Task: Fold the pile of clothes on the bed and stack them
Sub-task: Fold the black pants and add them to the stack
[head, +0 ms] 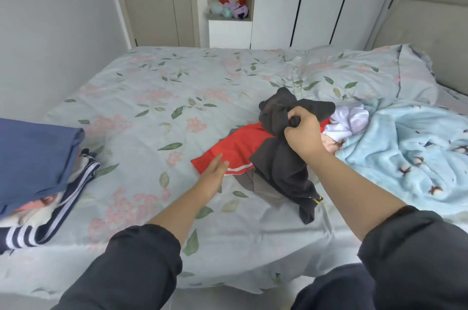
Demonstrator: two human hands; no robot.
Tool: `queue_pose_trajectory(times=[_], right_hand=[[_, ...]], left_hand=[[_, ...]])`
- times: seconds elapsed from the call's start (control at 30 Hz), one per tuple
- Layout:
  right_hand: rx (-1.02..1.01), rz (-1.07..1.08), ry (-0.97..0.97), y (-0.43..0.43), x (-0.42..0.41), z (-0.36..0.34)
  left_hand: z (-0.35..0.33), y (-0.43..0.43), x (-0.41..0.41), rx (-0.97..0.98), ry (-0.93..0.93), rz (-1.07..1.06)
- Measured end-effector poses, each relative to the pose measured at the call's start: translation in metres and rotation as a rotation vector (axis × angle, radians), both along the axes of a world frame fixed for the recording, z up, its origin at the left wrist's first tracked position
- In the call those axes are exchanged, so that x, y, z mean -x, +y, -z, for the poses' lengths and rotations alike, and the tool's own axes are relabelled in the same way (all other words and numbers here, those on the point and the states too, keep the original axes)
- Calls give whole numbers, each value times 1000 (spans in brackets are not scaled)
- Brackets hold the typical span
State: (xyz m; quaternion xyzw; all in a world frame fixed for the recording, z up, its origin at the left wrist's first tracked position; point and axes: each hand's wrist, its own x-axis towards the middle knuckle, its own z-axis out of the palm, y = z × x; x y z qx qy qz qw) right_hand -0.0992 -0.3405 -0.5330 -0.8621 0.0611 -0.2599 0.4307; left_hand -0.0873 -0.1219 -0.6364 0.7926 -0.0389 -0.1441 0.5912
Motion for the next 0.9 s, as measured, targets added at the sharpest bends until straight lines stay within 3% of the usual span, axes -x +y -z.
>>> queue_pose_trajectory(times=[0.13,0.23,0.3,0.4,0.57,0.7,0.9], right_hand=[[-44,-144,-70,46,8,-35],[2,-287,-141,80,14,-57],[-25,-356,-189,100,18,-74],[-254,-446,-211,123,25,-100],[-519,-469,-108,139,23,-121],[-514,-439,-99,142,21,-125],[-494,-383,-114,138,18,-143]], left_hand=[[-61,23,-5,417,202,-120],[-97,44,-7,522,186,-140],[-123,53,-7,521,122,-114],[-155,71,-2,412,-73,12],[-190,98,5,395,-224,161],[-212,113,10,132,-410,37],[-226,131,10,236,-463,-93]])
